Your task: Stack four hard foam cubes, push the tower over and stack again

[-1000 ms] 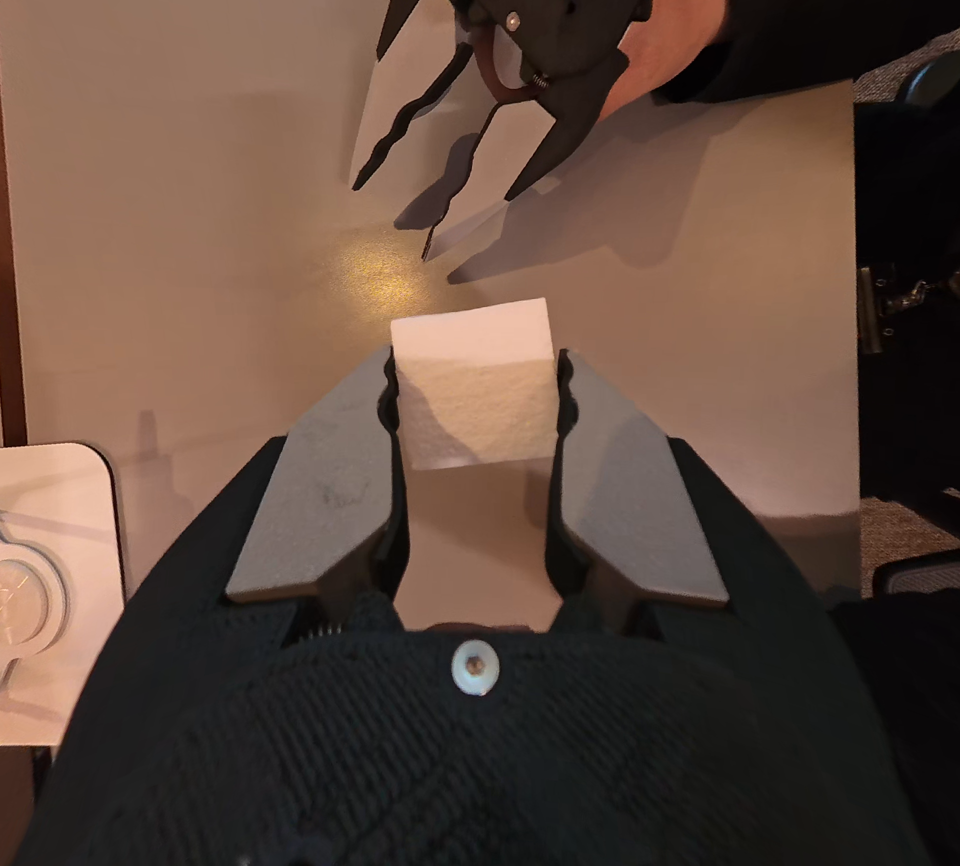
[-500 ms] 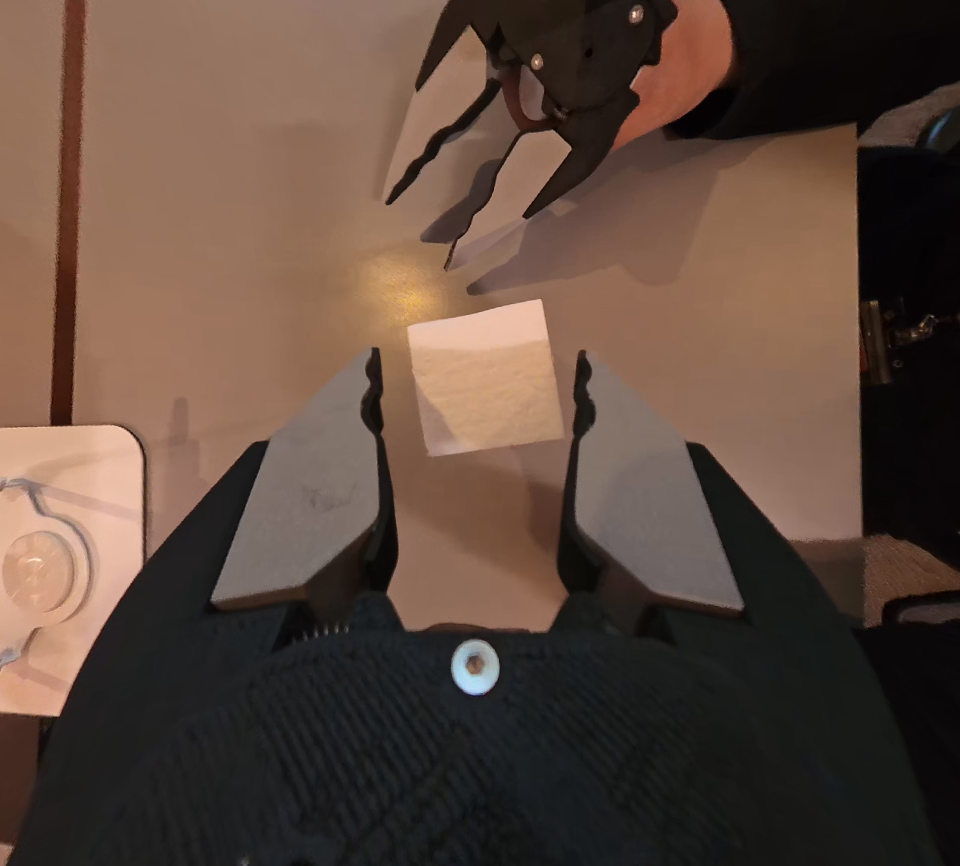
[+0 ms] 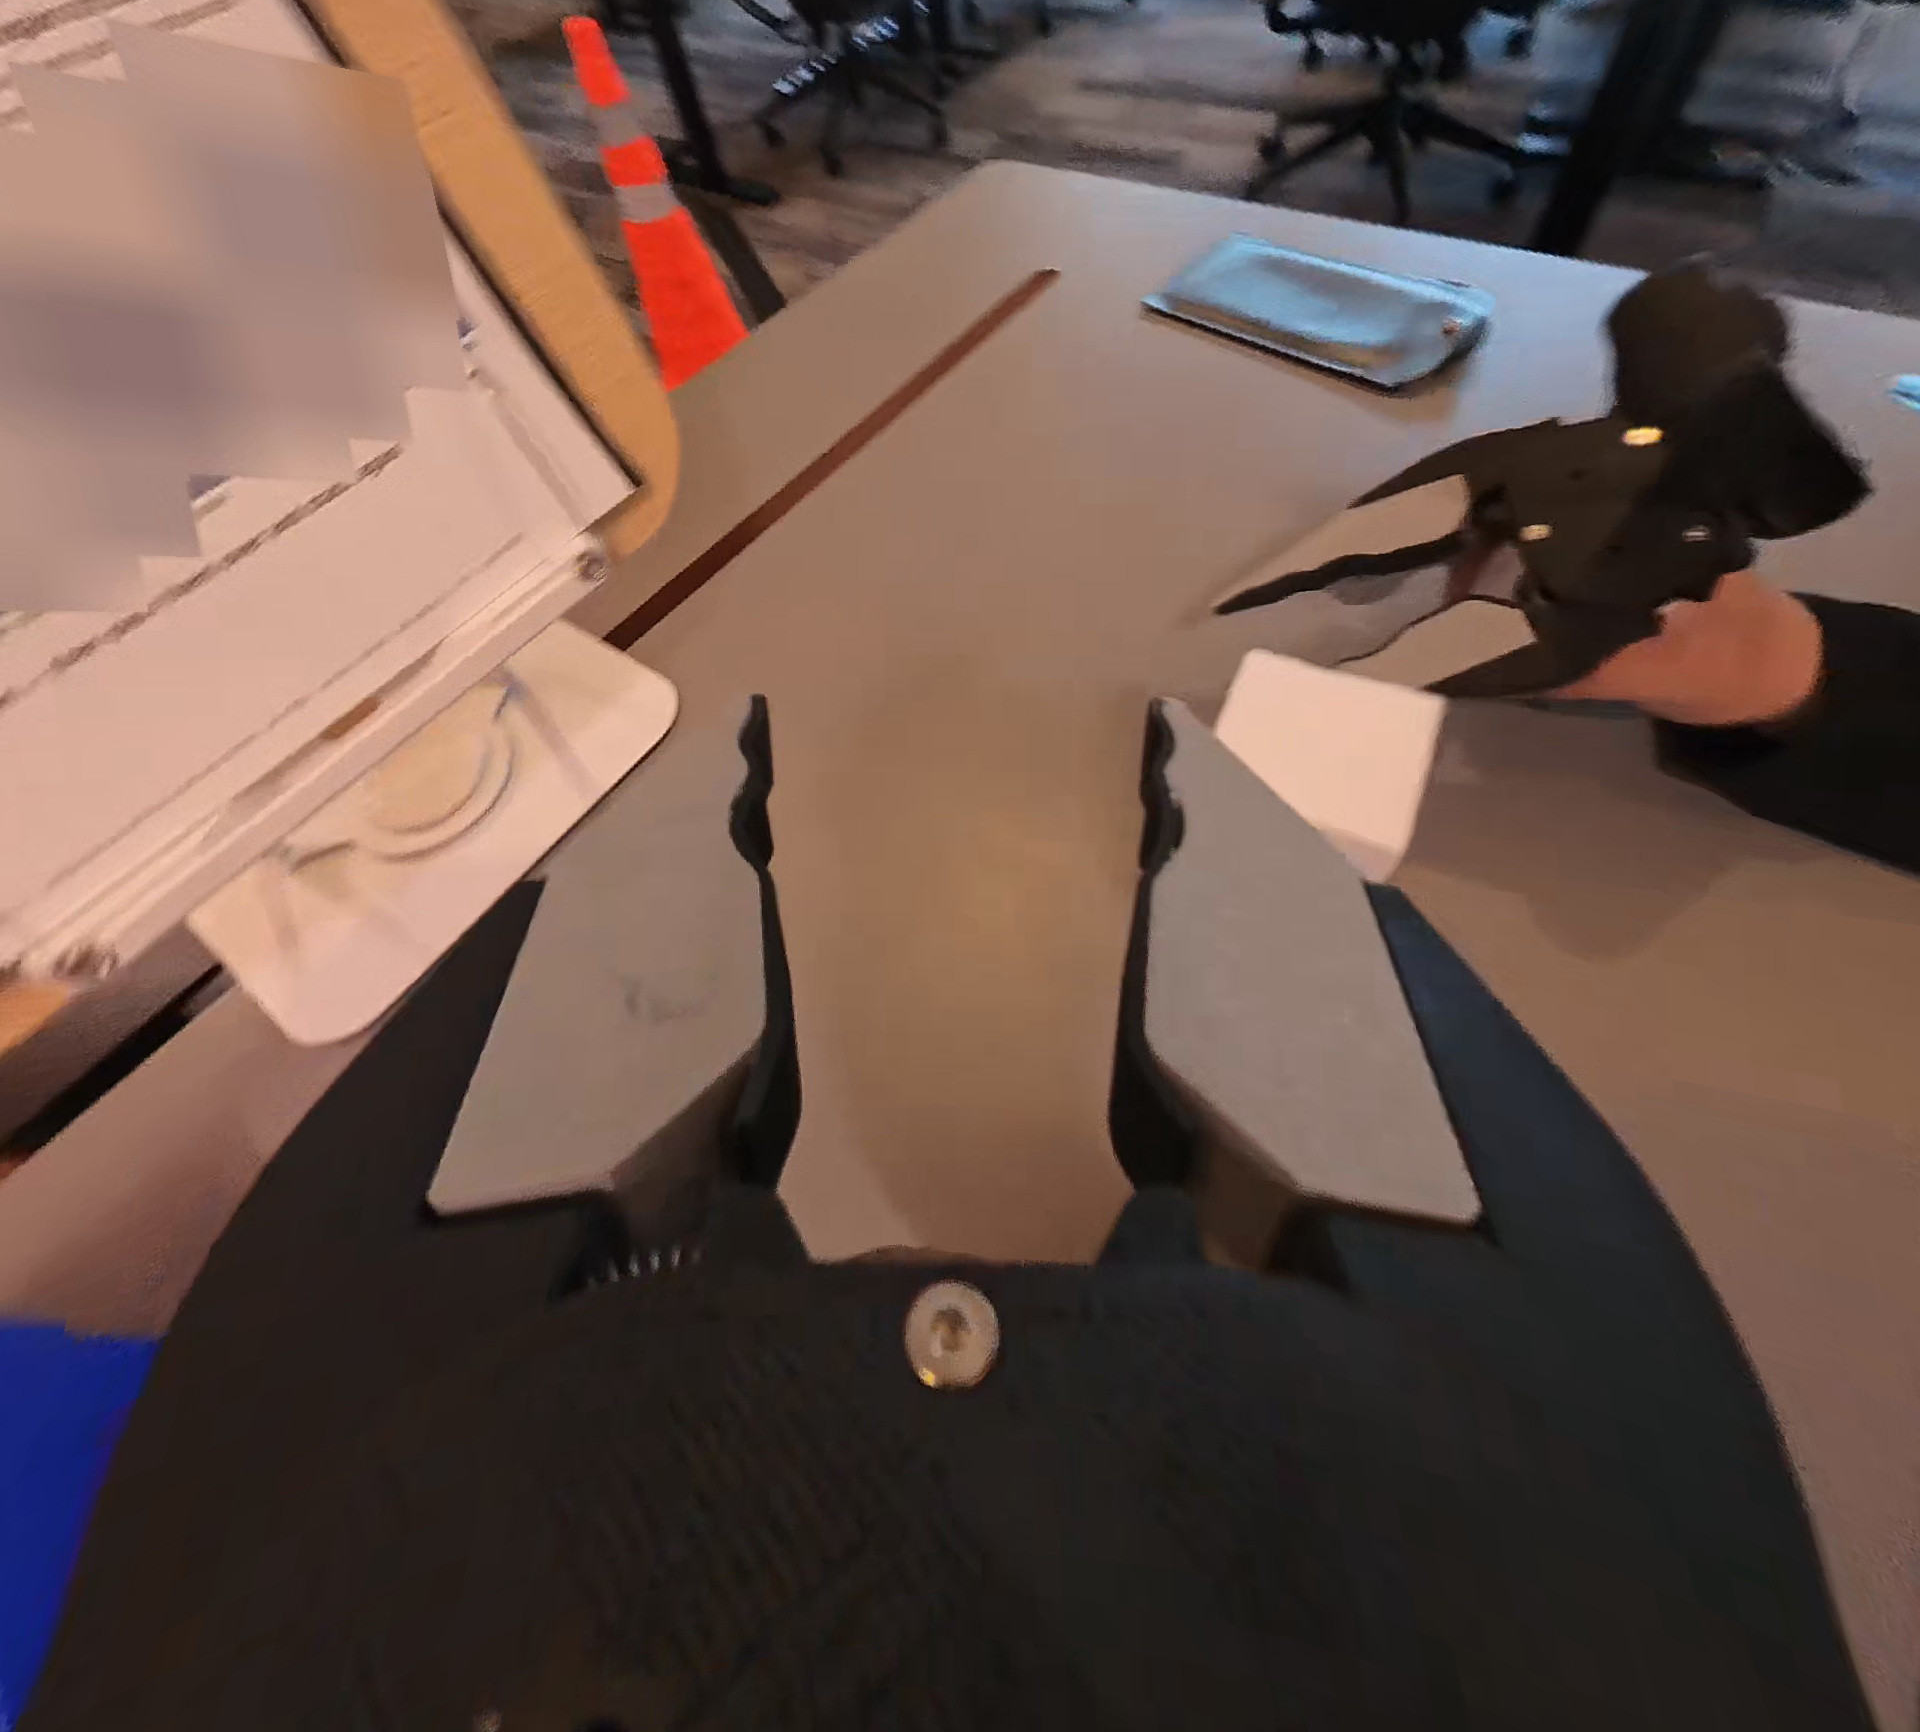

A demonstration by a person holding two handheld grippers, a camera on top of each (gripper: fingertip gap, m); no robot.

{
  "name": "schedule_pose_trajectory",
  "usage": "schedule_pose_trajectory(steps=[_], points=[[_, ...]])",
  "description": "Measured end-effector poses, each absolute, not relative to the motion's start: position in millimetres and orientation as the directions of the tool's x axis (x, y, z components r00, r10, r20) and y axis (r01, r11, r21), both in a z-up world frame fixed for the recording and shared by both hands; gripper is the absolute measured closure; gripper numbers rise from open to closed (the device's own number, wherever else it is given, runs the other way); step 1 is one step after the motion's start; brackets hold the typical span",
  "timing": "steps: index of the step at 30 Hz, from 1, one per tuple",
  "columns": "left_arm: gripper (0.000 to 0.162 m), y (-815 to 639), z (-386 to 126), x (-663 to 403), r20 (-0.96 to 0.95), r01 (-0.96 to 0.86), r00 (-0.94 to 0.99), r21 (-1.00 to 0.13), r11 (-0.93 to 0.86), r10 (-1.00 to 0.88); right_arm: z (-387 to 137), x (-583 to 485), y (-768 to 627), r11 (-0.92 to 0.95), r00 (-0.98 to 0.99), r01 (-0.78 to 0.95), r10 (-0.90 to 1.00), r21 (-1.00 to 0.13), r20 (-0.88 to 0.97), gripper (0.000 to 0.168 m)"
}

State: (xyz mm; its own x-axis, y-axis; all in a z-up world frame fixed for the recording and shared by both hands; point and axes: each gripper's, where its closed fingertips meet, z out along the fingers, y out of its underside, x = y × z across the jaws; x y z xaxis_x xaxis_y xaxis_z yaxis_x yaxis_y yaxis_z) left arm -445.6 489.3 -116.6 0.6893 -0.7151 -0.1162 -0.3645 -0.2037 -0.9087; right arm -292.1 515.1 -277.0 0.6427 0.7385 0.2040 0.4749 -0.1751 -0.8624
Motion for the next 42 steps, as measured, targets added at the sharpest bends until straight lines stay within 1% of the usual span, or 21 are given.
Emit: schedule_pose_trajectory(steps=[6, 8, 10, 13, 14, 17, 24, 25, 28, 31, 33, 36, 40, 42], points=[[0.095, 501.2, -166.8, -503.9, -0.062, -0.187, 0.834, -0.967, -0.174, -0.548, -278.5, -293.8, 513.1, -0.170, 0.640, 0.484, 0.738, -0.858, 0.215, 0.118], [0.103, 507.6, -186.5, -516.8, -0.015, -0.125, 0.862, -0.975, -0.183, -0.507, -279.3, -293.8, 513.2, -0.172, 0.640, 0.485, 0.738, -0.858, 0.214, 0.118], [0.099, 509.9, -197.6, -520.8, 0.030, -0.104, 0.863, -0.967, -0.234, -0.505, -278.4, -294.1, 513.0, -0.172, 0.640, 0.483, 0.738, -0.858, 0.213, 0.118], [0.097, 513.0, -205.7, -528.6, 0.072, -0.064, 0.879, -0.962, -0.266, -0.471, -276.3, -293.5, 512.9, -0.167, 0.643, 0.478, 0.735, -0.862, 0.215, 0.118], [0.093, 513.0, -206.2, -528.7, 0.097, -0.042, 0.877, -0.960, -0.277, -0.471, -275.5, -293.5, 512.9, -0.165, 0.644, 0.476, 0.734, -0.864, 0.214, 0.118], [0.091, 513.0, -200.7, -528.0, 0.134, 0.004, 0.872, -0.964, -0.267, -0.470, -277.0, -293.7, 513.1, -0.169, 0.644, 0.478, 0.735, -0.862, 0.213, 0.118], [0.088, 504.9, -175.2, -538.5, 0.042, -0.022, 0.923, -0.987, -0.161, -0.383, -279.2, -296.3, 512.2, -0.161, 0.635, 0.490, 0.739, -0.857, 0.224, 0.118], [0.086, 504.1, -172.0, -540.1, 0.037, -0.018, 0.928, -0.989, -0.144, -0.371, -280.0, -296.4, 512.6, -0.162, 0.635, 0.492, 0.738, -0.855, 0.226, 0.117], [0.069, 506.5, -167.2, -546.4, 0.024, -0.012, 0.945, -0.994, -0.106, -0.327, -281.4, -296.0, 513.6, -0.167, 0.639, 0.496, 0.735, -0.852, 0.228, 0.116], [0.062, 508.7, -167.7, -547.1, 0.011, -0.020, 0.950, -0.995, -0.096, -0.313, -280.6, -295.1, 514.4, -0.170, 0.645, 0.489, 0.730, -0.855, 0.224, 0.115], [0.060, 507.4, -166.5, -545.7, 0.003, -0.029, 0.951, -0.995, -0.098, -0.310, -280.7, -294.7, 515.0, -0.174, 0.649, 0.486, 0.729, -0.857, 0.220, 0.114], [0.063, 502.1, -158.2, -551.8, -0.029, -0.052, 0.960, -0.996, -0.077, -0.278, -280.9, -294.3, 515.3, -0.177, 0.651, 0.484, 0.728, -0.857, 0.217, 0.114], [0.082, 492.1, -150.1, -561.5, 0.010, -0.011, 0.961, -0.997, -0.073, -0.275, -283.2, -295.2, 515.3, -0.180, 0.645, 0.496, 0.731, -0.849, 0.222, 0.114], [0.085, 488.9, -147.0, -564.3, 0.027, 0.012, 0.958, -0.999, -0.051, -0.286, -284.1, -295.6, 515.1, -0.179, 0.642, 0.503, 0.732, -0.845, 0.228, 0.114]])
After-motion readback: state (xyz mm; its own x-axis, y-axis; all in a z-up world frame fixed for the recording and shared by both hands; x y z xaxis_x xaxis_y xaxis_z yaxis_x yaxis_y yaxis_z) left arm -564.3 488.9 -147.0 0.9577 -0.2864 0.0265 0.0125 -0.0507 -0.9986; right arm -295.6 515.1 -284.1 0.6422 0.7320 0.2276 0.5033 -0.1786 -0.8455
